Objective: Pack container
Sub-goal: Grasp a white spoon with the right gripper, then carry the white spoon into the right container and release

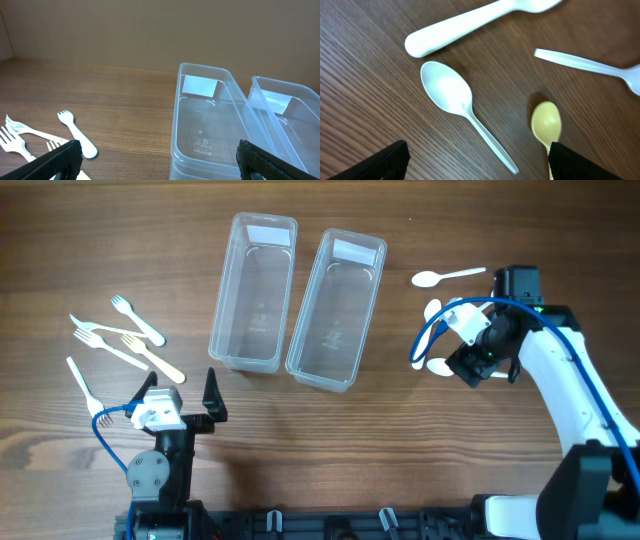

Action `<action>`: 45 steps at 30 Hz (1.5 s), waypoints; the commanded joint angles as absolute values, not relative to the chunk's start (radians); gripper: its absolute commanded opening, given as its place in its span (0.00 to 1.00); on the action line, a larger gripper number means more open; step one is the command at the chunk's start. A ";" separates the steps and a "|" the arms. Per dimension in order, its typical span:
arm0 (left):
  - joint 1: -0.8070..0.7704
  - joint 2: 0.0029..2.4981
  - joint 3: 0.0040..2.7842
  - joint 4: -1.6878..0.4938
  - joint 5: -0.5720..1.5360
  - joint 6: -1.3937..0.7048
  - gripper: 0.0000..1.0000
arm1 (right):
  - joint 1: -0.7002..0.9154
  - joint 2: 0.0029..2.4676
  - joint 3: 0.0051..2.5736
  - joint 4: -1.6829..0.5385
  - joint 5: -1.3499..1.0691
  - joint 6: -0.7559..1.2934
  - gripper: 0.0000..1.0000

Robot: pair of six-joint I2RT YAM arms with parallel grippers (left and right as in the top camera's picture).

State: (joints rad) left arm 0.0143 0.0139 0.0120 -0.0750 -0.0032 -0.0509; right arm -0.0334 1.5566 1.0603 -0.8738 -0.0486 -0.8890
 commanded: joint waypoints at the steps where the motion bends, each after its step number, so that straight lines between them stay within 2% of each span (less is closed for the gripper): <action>1: 0.021 0.007 0.006 -0.072 -0.013 -0.061 1.00 | -0.029 1.634 1.075 -0.856 -0.094 -0.971 0.89; 9: 0.021 0.007 0.006 -0.072 -0.013 -0.060 1.00 | -0.029 1.839 1.075 -0.864 -0.094 -0.995 0.87; 12: 0.021 0.007 0.006 -0.072 -0.013 -0.060 1.00 | -0.013 1.907 1.075 -0.848 -0.094 -0.995 0.84; 13: 0.021 0.007 0.006 -0.072 -0.013 -0.060 1.00 | -0.010 1.922 1.075 -0.837 -0.093 -0.993 0.79; 14: 0.021 0.007 0.006 -0.072 -0.013 -0.060 1.00 | -0.009 1.945 1.075 -0.812 -0.095 -0.981 0.57; 15: 0.021 0.007 0.006 -0.072 -0.013 -0.061 1.00 | -0.009 1.958 1.075 -0.790 -0.094 -0.953 0.43; 22: 0.021 0.007 0.006 -0.072 -0.013 -0.060 1.00 | -0.009 1.973 1.075 -0.765 -0.094 -0.802 0.31; 24: 0.021 0.007 0.006 -0.072 -0.013 -0.060 1.00 | -0.009 1.973 1.075 -0.763 -0.094 -0.730 0.16; 25: 0.021 0.007 0.006 -0.072 -0.013 -0.060 1.00 | -0.009 1.973 1.076 -0.760 -0.094 -0.682 0.05; 34: 0.021 0.007 0.006 -0.072 -0.013 -0.060 1.00 | -0.009 1.973 1.076 -0.785 -0.094 -0.334 0.04; 41: 0.021 0.007 0.006 -0.072 -0.013 -0.060 1.00 | -0.006 1.921 1.151 -0.899 -0.105 -0.232 0.04; 45: 0.021 0.007 0.006 -0.072 -0.013 -0.060 1.00 | 0.015 1.813 1.245 -0.975 -0.113 -0.179 0.04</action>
